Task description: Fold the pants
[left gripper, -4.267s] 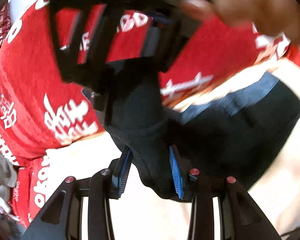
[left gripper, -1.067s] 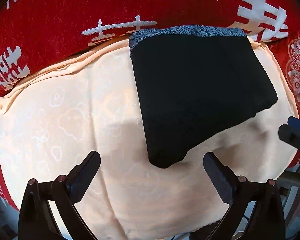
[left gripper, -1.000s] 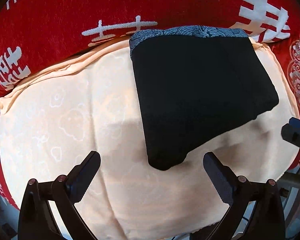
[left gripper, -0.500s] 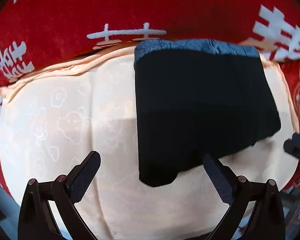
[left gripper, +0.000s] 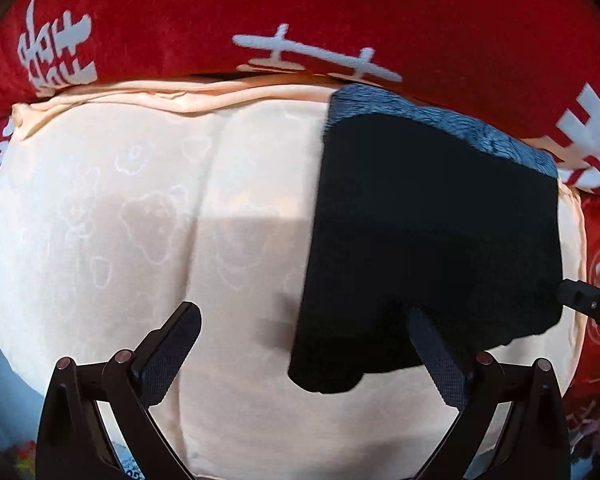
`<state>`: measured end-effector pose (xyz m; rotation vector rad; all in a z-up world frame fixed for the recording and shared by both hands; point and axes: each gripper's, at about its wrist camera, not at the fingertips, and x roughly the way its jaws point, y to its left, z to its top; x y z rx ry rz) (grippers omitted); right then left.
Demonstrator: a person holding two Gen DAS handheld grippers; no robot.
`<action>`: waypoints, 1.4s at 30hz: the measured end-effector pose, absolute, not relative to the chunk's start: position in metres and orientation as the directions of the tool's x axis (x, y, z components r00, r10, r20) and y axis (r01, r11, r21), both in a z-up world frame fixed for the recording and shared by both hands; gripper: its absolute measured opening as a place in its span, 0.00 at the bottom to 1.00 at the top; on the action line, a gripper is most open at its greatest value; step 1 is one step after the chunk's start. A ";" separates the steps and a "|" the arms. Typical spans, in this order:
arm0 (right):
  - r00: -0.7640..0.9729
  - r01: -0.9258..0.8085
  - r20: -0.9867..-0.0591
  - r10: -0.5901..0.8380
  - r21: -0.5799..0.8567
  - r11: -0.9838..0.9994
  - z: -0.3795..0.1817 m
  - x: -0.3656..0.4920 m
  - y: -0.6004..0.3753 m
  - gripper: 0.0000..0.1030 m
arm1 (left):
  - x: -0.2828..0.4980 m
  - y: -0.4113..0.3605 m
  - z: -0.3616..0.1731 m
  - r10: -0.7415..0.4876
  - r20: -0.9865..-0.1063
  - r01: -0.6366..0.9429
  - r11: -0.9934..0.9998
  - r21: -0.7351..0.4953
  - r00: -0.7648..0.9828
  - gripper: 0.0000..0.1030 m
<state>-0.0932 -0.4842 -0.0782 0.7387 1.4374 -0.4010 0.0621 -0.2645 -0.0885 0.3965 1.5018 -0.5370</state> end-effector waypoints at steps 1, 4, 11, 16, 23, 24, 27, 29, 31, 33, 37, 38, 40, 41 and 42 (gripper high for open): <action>0.116 0.654 -0.977 0.178 0.210 0.727 -0.079 -0.090 -0.485 0.92 | 0.064 -0.264 -0.090 -0.086 -0.996 0.555 0.828 -0.078 -0.012 1.00; 0.119 0.646 -0.976 0.182 0.215 0.733 -0.082 -0.083 -0.488 0.92 | 0.071 -0.263 -0.095 -0.075 -0.997 0.544 0.836 -0.072 -0.016 1.00; 0.118 0.642 -0.969 0.217 0.241 0.728 -0.088 -0.078 -0.489 0.92 | 0.081 -0.265 -0.099 -0.073 -0.997 0.532 0.843 -0.073 -0.022 1.00; 0.132 0.638 -0.960 0.248 0.274 0.720 -0.093 -0.075 -0.493 0.92 | 0.086 -0.269 -0.102 -0.062 -0.998 0.524 0.849 -0.065 -0.024 1.00; 0.207 0.654 -0.935 0.289 0.352 0.670 -0.093 -0.086 -0.502 0.97 | 0.092 -0.269 -0.107 -0.084 -0.995 0.509 0.855 -0.100 -0.054 1.00; 0.223 0.654 -0.929 0.294 0.367 0.662 -0.092 -0.089 -0.504 1.00 | 0.092 -0.268 -0.107 -0.083 -0.995 0.509 0.855 -0.103 -0.060 1.00; 0.246 0.648 -0.917 0.314 0.396 0.650 -0.092 -0.093 -0.508 1.00 | 0.094 -0.267 -0.111 -0.107 -0.989 0.489 0.860 -0.144 -0.102 1.00; 0.248 0.646 -0.914 0.321 0.402 0.648 -0.093 -0.096 -0.510 1.00 | 0.097 -0.264 -0.111 -0.122 -0.987 0.467 0.871 -0.155 -0.101 1.00; 0.252 0.647 -0.910 0.329 0.412 0.642 -0.095 -0.098 -0.511 1.00 | 0.101 -0.263 -0.111 -0.137 -0.986 0.465 0.870 -0.164 -0.092 1.00; 0.257 0.650 -0.911 0.322 0.410 0.639 -0.095 -0.101 -0.513 1.00 | 0.106 -0.260 -0.109 -0.143 -0.987 0.466 0.870 -0.160 -0.070 1.00; 0.277 0.647 -0.902 0.330 0.429 0.630 -0.102 -0.104 -0.519 1.00 | 0.115 -0.259 -0.112 -0.192 -0.977 0.496 0.842 -0.213 -0.093 1.00; 0.288 0.642 -0.896 0.337 0.442 0.626 -0.104 -0.105 -0.521 1.00 | 0.117 -0.259 -0.114 -0.195 -0.977 0.510 0.834 -0.213 -0.090 1.00; 0.291 0.647 -0.886 0.362 0.461 0.608 -0.109 -0.108 -0.524 1.00 | 0.119 -0.261 -0.118 -0.208 -0.972 0.535 0.812 -0.232 -0.106 1.00; 0.292 0.649 -0.882 0.371 0.468 0.600 -0.113 -0.109 -0.527 1.00 | 0.120 -0.262 -0.120 -0.219 -0.969 0.538 0.806 -0.247 -0.118 1.00; 0.299 0.652 -0.878 0.375 0.474 0.591 -0.116 -0.110 -0.530 1.00 | 0.121 -0.263 -0.121 -0.236 -0.963 0.538 0.799 -0.271 -0.134 1.00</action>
